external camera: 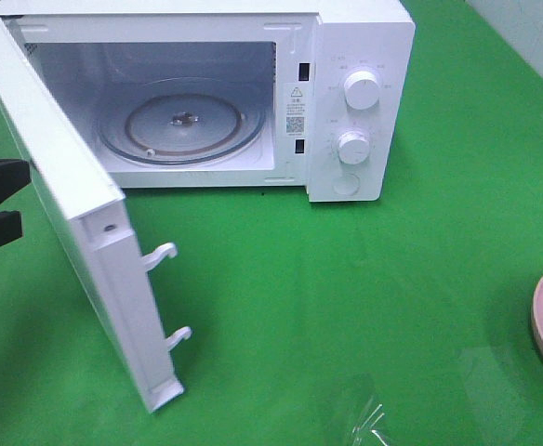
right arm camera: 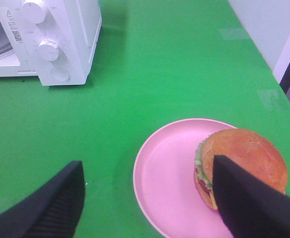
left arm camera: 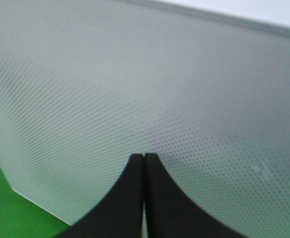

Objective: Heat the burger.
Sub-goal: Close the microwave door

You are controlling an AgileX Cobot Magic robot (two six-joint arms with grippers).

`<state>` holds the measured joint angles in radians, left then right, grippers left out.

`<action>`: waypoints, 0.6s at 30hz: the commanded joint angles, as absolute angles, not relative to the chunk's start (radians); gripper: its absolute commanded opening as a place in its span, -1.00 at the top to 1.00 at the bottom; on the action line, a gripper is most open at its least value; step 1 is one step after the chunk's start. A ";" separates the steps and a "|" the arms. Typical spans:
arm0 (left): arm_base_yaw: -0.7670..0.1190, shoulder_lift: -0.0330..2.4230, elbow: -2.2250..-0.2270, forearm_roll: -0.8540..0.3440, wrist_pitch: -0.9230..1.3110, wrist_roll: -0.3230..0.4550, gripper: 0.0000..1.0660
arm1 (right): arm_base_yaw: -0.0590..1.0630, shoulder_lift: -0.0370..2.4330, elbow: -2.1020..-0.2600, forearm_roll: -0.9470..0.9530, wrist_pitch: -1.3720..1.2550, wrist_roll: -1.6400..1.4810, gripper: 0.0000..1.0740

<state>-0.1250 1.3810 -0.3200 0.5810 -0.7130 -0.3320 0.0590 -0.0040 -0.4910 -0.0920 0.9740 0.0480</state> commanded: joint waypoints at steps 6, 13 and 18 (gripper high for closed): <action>-0.223 1.458 -0.408 0.435 -0.725 -0.280 1.00 | 0.053 -0.031 -0.490 -0.091 0.960 0.039 -0.34; -0.312 1.534 -0.492 0.334 -0.724 -0.232 1.00 | 0.053 -0.031 -0.490 -0.091 0.960 0.039 -0.34; -0.386 1.596 -0.569 0.257 -0.694 -0.183 1.00 | 0.053 -0.031 -0.490 -0.091 0.960 0.039 -0.34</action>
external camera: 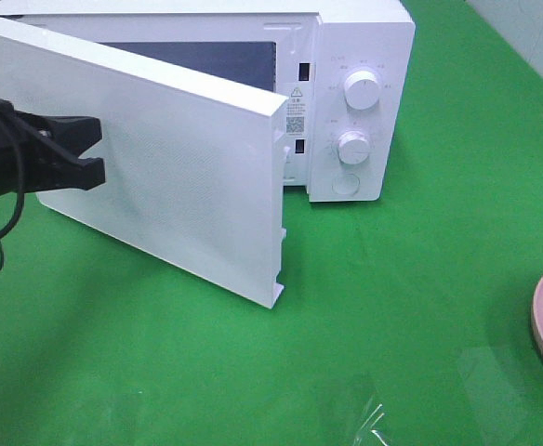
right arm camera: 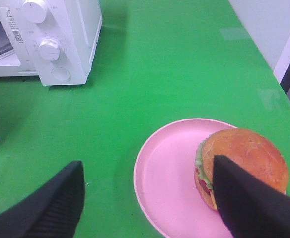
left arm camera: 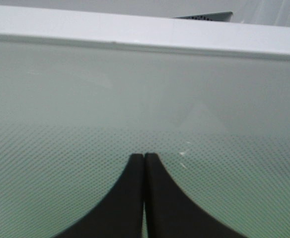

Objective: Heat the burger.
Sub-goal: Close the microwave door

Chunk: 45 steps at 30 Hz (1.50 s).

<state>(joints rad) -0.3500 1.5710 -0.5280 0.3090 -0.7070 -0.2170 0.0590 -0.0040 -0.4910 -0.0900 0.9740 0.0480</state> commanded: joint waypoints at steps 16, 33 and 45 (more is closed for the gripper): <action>-0.565 1.776 -0.785 -0.054 -0.646 -0.011 1.00 | 0.053 -0.031 -0.490 -0.091 0.960 0.039 -0.34; -0.592 1.937 -1.005 -0.139 -0.643 0.000 1.00 | 0.053 -0.031 -0.490 -0.091 0.960 0.039 -0.34; -0.590 1.964 -1.047 -0.230 -0.602 0.107 1.00 | 0.053 -0.031 -0.490 -0.091 0.960 0.039 -0.34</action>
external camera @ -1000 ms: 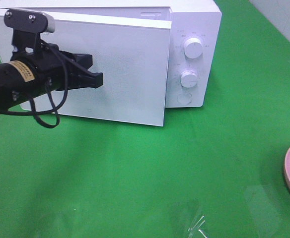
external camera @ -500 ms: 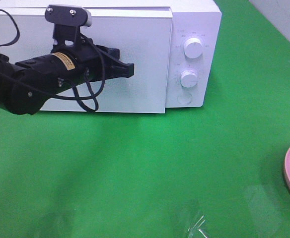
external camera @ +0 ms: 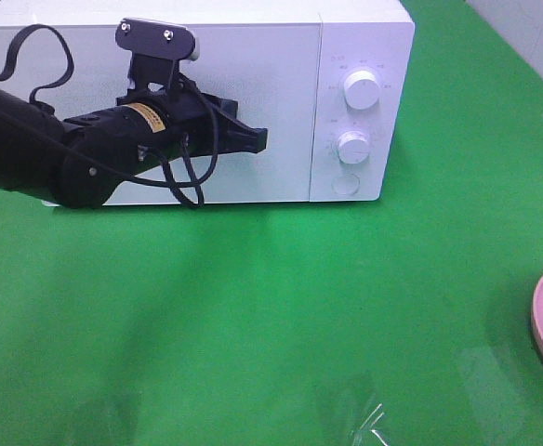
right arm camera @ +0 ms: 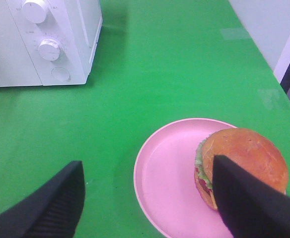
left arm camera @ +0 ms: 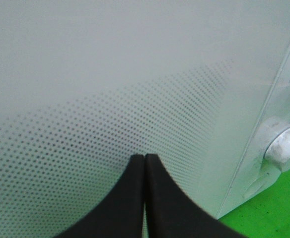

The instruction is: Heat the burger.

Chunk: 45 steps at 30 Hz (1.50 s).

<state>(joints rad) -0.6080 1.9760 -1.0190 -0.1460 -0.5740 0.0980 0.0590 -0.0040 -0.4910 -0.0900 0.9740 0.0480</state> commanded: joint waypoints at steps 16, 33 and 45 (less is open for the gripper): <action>-0.644 1.704 -1.040 -0.244 0.190 0.097 -0.34 | 0.053 -0.031 -0.490 -0.091 0.960 0.039 -0.34; -0.640 1.531 -1.040 -0.230 0.997 0.021 -0.87 | 0.053 -0.031 -0.490 -0.091 0.960 0.039 -0.34; -0.326 1.322 -1.040 -0.139 1.172 -0.043 -0.87 | 0.053 -0.031 -0.490 -0.091 0.960 0.039 -0.34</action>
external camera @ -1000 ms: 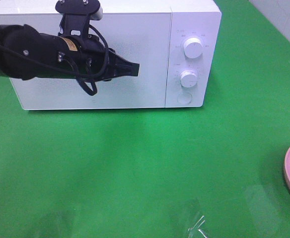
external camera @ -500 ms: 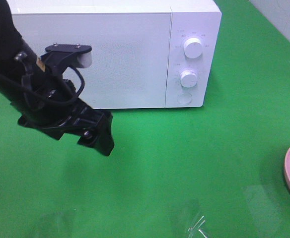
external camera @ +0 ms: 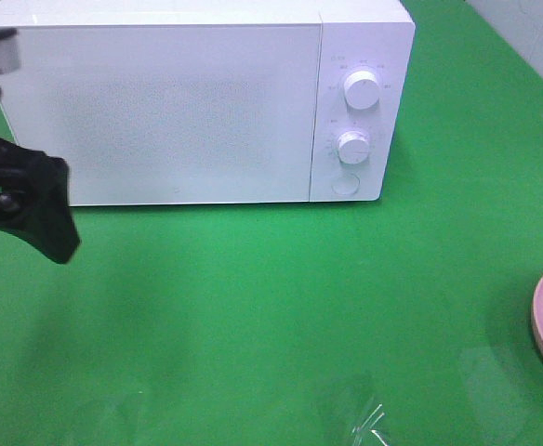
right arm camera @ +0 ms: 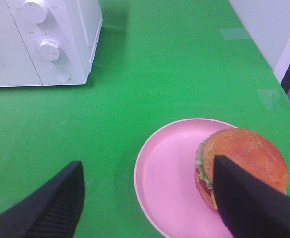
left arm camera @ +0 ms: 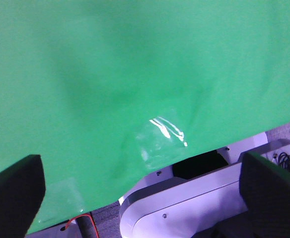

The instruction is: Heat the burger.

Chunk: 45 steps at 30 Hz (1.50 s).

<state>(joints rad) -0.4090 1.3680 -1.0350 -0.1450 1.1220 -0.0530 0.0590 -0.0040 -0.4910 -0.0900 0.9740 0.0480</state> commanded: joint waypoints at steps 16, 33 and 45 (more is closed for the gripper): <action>0.018 1.005 -1.014 -0.063 1.309 0.000 -0.87 | 0.053 -0.031 -0.490 -0.091 0.960 0.039 -0.34; 0.018 0.419 -0.581 -0.083 1.176 0.077 -0.87 | 0.053 -0.031 -0.490 -0.091 0.960 0.039 -0.34; 0.018 0.141 -0.520 -0.080 1.071 0.077 -0.87 | 0.053 -0.031 -0.490 -0.091 0.960 0.039 -0.34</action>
